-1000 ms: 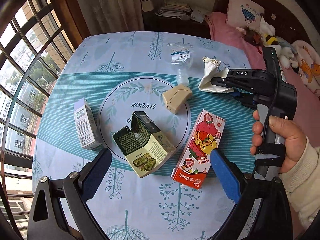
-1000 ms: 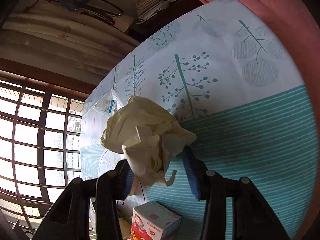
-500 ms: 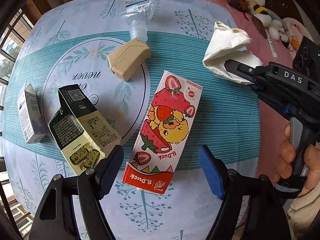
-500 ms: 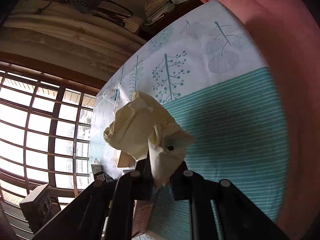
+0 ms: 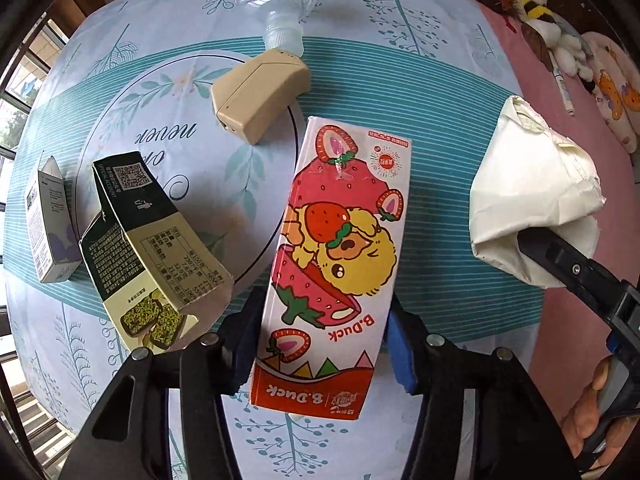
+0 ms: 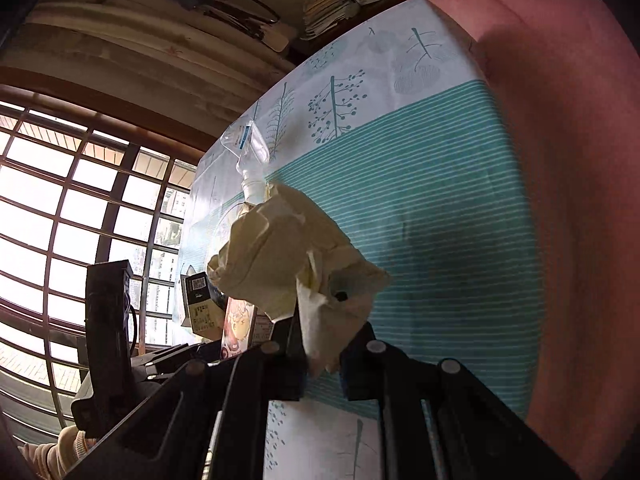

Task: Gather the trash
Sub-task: 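Grasp the B.Duck strawberry drink carton with the left tool, then carry the B.Duck carton and white tissue down over the bin with both tools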

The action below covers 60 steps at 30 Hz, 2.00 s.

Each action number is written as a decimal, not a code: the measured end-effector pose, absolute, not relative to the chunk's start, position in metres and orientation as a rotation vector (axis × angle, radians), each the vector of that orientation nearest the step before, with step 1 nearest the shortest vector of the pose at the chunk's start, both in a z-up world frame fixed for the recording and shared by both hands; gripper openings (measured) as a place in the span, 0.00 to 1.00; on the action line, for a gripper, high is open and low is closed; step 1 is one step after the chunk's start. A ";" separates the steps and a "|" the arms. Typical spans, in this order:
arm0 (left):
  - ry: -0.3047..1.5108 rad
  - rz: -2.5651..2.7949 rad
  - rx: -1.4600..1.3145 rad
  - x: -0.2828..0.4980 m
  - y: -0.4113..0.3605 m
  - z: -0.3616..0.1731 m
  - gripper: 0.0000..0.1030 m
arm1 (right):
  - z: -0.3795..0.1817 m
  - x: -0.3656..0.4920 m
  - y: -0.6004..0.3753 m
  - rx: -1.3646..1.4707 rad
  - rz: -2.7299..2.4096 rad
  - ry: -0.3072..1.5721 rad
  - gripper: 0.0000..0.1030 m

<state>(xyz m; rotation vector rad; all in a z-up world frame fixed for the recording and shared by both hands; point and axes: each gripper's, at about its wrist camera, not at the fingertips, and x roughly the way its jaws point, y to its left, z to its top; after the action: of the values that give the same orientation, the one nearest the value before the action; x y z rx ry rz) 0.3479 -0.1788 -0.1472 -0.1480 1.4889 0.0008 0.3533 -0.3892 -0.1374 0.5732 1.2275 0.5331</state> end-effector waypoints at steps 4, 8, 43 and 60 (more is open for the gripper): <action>1.457 -0.011 -0.142 0.333 -0.175 -0.130 0.48 | -0.133 0.340 -0.386 0.556 0.534 1.226 0.11; 1.422 -0.028 -0.132 0.308 -0.173 -0.112 0.48 | -0.127 0.322 -0.379 0.540 0.542 1.224 0.11; 1.262 -0.340 0.091 -0.032 -0.014 -0.082 0.48 | -0.152 -0.017 -0.206 0.578 0.354 1.262 0.11; 1.518 -0.288 0.028 -0.048 -0.016 -0.274 0.48 | -0.311 -0.060 -0.195 0.454 0.183 1.491 0.11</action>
<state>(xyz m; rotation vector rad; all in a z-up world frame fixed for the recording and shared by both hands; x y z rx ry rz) -0.0481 -0.0165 -0.2744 0.0279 1.5180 -0.2877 -0.0602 -0.1948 -0.3113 0.4539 1.4915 0.1830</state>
